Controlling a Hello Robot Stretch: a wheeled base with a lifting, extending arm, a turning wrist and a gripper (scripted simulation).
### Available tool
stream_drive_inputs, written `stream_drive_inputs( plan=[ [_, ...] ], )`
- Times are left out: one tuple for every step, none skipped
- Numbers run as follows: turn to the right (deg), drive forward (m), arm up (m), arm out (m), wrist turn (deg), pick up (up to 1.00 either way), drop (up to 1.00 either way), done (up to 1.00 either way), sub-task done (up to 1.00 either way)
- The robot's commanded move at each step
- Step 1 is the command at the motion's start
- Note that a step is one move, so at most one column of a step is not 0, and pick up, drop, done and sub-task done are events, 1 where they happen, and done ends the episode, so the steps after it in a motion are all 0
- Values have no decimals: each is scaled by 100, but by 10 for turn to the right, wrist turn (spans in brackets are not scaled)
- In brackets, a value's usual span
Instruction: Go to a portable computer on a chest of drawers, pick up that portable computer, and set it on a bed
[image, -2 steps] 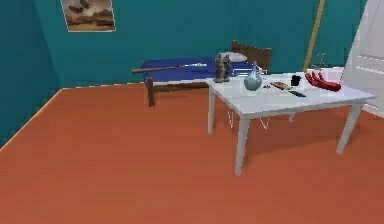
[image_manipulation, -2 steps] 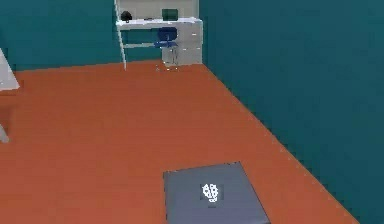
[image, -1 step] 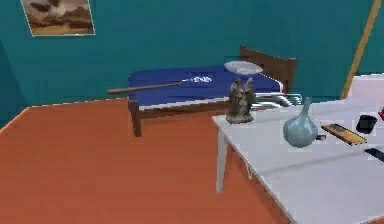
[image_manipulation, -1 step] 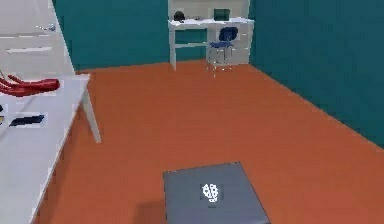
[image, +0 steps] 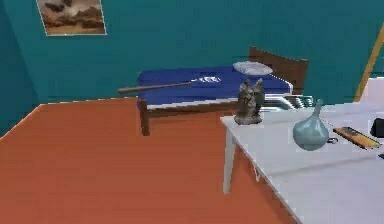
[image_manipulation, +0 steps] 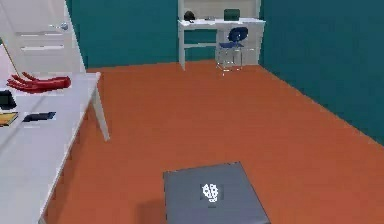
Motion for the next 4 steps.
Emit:
stream_drive_inputs(
  plan=[
    [-330, 0, 0, 0, 0, 0, 0, 0, 0],
    [0, 10, 0, 0, 0, 0, 0, 0, 0],
    [240, 0, 0, 0, 0, 0, 0, 0, 0],
    [0, 100, 0, 0, 0, 0, 0, 0, 0]
  ],
)
